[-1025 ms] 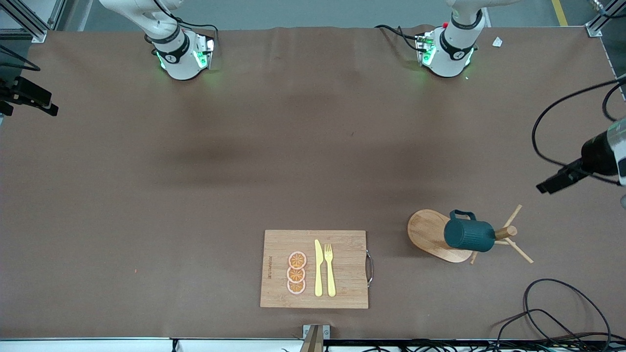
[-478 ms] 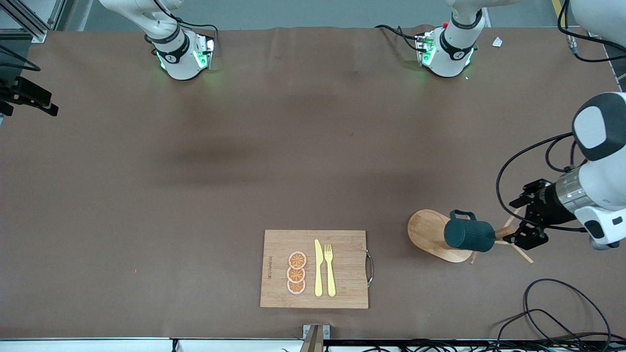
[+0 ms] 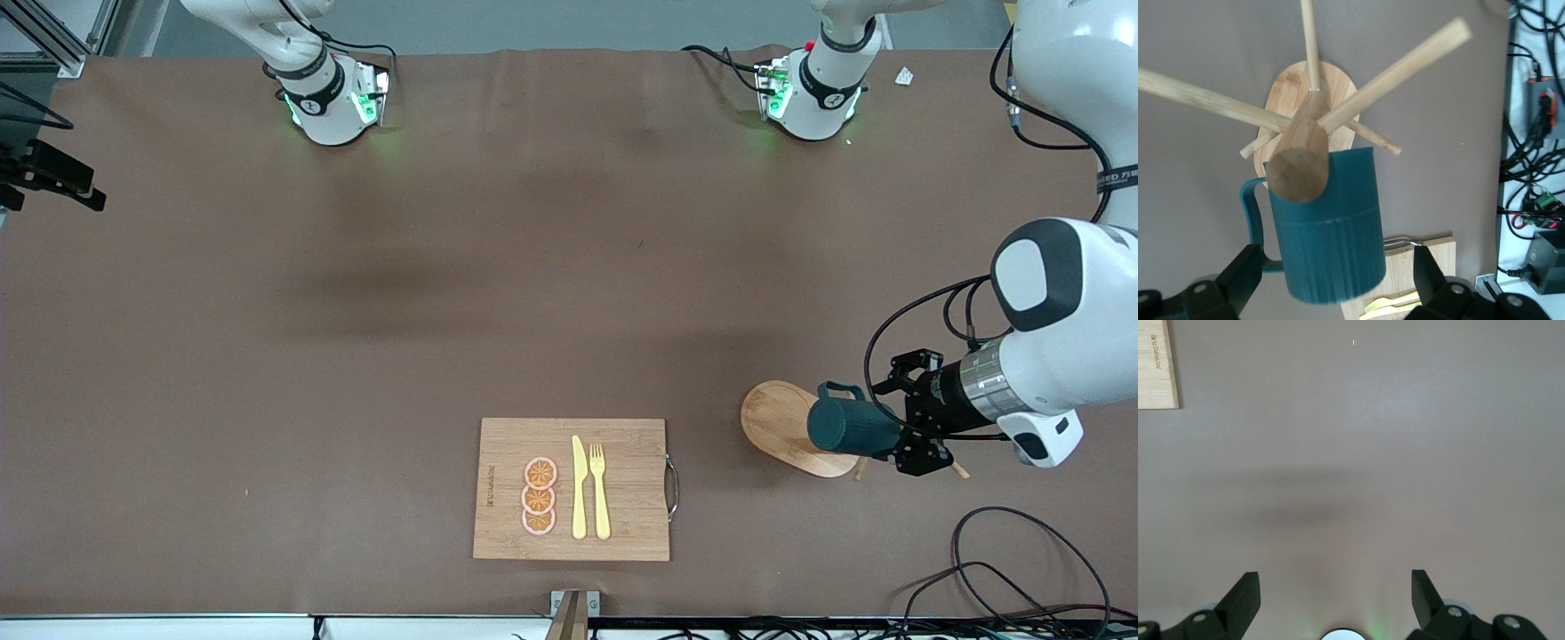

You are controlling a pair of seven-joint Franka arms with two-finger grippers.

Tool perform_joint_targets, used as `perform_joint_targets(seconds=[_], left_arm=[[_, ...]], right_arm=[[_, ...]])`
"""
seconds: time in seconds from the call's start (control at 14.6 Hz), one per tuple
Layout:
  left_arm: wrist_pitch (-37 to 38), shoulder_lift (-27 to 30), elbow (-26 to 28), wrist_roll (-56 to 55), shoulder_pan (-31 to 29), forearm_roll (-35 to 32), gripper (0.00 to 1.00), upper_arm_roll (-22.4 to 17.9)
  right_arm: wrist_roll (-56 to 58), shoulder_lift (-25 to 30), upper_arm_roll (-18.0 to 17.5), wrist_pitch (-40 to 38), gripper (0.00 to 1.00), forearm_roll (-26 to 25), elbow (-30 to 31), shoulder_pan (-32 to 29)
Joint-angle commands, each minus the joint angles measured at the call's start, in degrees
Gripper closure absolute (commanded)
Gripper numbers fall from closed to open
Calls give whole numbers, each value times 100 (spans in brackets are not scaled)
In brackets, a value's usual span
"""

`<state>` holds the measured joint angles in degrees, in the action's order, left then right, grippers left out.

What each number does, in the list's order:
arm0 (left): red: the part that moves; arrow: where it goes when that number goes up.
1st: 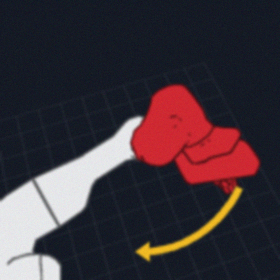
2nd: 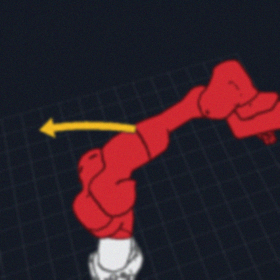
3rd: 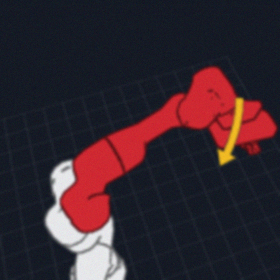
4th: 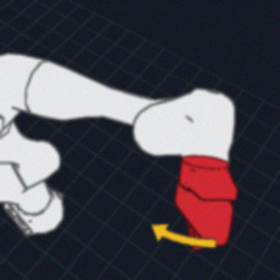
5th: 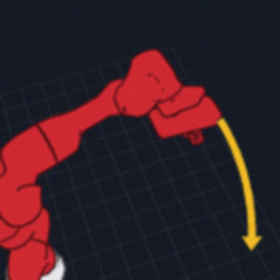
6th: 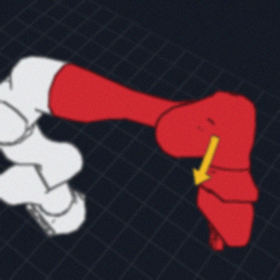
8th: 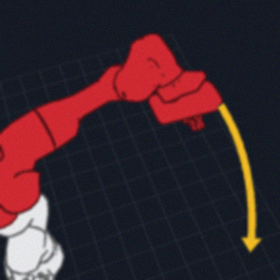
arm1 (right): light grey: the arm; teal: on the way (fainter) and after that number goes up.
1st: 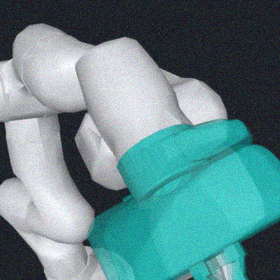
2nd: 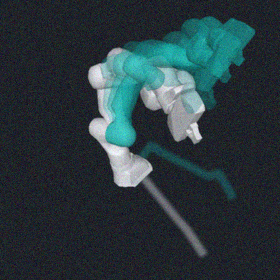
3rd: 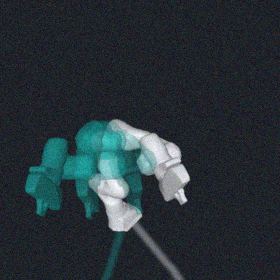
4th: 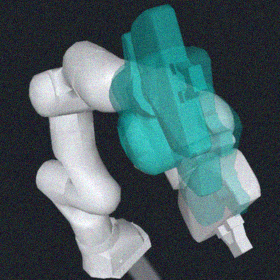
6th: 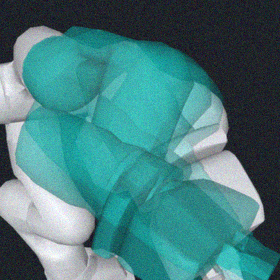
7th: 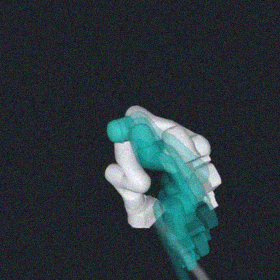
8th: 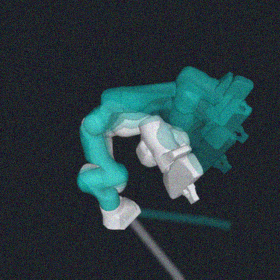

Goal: Transfer cup from left to right arm and place
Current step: 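Reach the left gripper to the teal mug on the stand and grasp it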

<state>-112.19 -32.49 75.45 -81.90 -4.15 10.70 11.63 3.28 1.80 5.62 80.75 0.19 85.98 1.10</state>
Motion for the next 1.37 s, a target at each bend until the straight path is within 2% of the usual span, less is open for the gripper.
perform_joint_targets(seconds=[0.0, 0.48, 0.55, 0.75, 0.89, 0.96, 1.09, 1.3], left_arm=[[39, -240, -180, -160, -16, 230, 0, -3], [39, -363, -145, -213, 10, 336, 1, -3], [39, -381, -136, -204, 19, 336, 4, -3], [39, -381, -145, -160, 19, 415, 33, 6], [39, -372, -145, -107, 19, 442, 44, 6], [39, -364, -145, -81, 19, 442, 47, 6], [39, -320, -163, -98, 28, 442, 47, 32], [39, -171, -171, -160, 2, 442, 47, 261]], right_arm=[[67, 119, -35, 38, 0, 86, 112, -75], [67, 119, -35, 55, 0, 86, 120, -67], [67, 110, -35, 64, 0, 86, 120, -67], [67, 110, -43, 64, 0, 86, 120, -67], [67, 110, -43, 55, 0, 86, 120, -67], [67, 110, -43, 55, 0, 77, 120, -75], [67, 119, -43, 55, 0, 77, 120, -75], [67, 110, -43, 55, 0, 86, 120, -67]])
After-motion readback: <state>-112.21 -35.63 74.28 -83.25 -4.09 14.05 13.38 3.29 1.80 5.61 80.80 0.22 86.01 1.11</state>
